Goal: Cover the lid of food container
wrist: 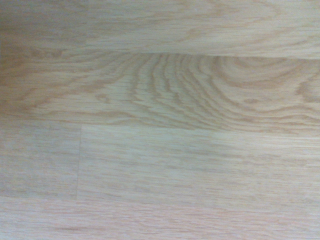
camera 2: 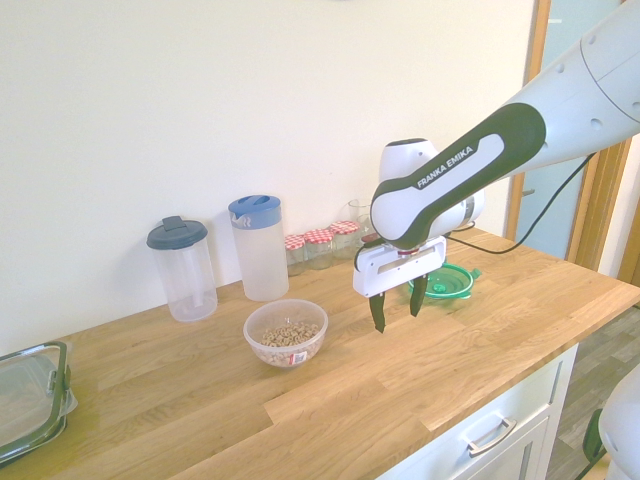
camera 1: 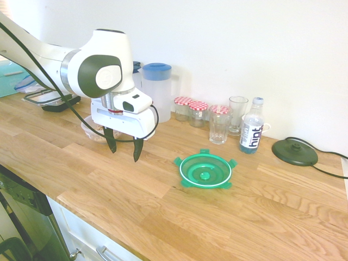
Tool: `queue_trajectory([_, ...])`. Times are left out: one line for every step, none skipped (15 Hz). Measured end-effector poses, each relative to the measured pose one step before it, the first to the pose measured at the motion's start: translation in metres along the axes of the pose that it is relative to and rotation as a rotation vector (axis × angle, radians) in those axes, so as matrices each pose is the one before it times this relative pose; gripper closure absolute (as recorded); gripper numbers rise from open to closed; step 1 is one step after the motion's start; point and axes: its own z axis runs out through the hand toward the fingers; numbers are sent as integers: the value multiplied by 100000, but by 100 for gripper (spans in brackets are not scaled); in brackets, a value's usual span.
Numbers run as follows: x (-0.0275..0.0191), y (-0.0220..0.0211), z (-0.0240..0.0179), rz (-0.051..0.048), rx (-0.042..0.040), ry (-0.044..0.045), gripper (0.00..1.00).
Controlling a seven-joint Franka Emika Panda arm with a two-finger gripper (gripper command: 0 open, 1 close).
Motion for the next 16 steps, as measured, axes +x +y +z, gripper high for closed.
queue_trajectory([-5,-3,55,206,-135,-126,0])
queue_trajectory([13,-71,100,586,-126,-329,0])
queue_trajectory([273,-178,-440,976,1087,-680,0])
queue_trajectory([621,-196,-955,778,1309,-1198,0])
queue_trajectory([858,-15,-1015,-81,1114,-1281,0])
queue_trajectory([1009,235,-757,-1819,1461,-2472,0])
queue_trajectory([1113,481,-566,-3145,1981,-3555,0])
queue_trajectory([1163,693,-409,-3157,1792,-3752,0])
queue_trajectory([1274,976,-377,-3025,1379,-3420,0])
queue_trajectory([1395,1224,-468,-2190,1089,-2762,0])
queue_trajectory([1329,1257,-496,-783,769,-2042,0])
queue_trajectory([1238,1212,-457,225,1071,-2132,0])
queue_trajectory([1262,1203,-503,534,1286,-2667,0])
queue_trajectory([1276,1073,-471,1131,862,-2592,0])
queue_trajectory([1419,1144,-544,1316,1188,-1935,0])
queue_trajectory([1425,1124,-548,1352,1389,-1645,0])
